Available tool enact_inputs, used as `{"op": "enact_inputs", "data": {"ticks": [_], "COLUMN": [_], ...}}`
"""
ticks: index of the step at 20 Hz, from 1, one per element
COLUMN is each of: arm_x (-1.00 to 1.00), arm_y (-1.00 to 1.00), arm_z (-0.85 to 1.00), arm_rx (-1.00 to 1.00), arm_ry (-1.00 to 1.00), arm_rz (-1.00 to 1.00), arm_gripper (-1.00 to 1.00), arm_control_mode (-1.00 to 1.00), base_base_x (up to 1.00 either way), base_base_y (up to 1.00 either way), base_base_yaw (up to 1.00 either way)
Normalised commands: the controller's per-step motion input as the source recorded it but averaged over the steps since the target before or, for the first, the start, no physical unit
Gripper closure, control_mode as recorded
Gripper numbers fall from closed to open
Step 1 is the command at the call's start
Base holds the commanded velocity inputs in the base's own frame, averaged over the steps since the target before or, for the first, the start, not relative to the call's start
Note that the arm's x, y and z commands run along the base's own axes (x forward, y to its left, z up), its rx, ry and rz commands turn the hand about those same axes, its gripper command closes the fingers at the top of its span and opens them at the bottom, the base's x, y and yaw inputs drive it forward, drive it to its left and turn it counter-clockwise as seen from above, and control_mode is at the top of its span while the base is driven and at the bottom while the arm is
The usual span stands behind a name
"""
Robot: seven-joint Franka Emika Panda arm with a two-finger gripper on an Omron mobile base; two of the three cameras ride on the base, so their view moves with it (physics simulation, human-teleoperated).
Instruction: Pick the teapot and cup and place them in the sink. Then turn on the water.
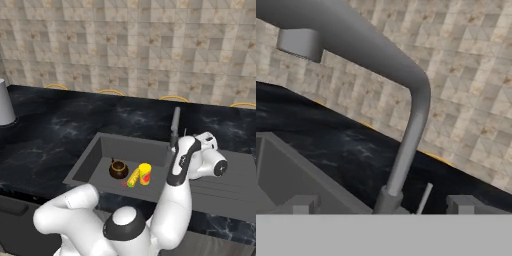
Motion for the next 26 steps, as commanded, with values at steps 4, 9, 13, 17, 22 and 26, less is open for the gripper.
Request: {"op": "enact_inputs", "data": {"ticks": [4,9,13,17,22,26], "arm_x": [0.14,0.1,0.08,0.15,0.11,0.16], "arm_y": [0.0,-0.03,-0.04,-0.01,0.0,-0.06], "arm_z": [-0.16,-0.09,-0.04,0.0,0.0,-0.04], "arm_rx": [0.05,0.09,0.12,0.1,0.01,0.0], "arm_ry": [0.0,0.03,0.05,0.03,0.0,0.0], "arm_rz": [0.0,0.0,-0.01,-0.01,0.0,0.0], "arm_gripper": [-1.0,-1.0,-1.0,-1.0,-1.0,-1.0], "arm_control_mode": [-1.0,-1.0,-1.0,-1.0,-1.0,-1.0], "base_base_x": [0.0,0.0,0.0,0.0,0.0,0.0], "base_base_y": [0.0,0.0,0.0,0.0,0.0,0.0], "base_base_yaw": [0.0,0.0,0.0,0.0,0.0,0.0]}}
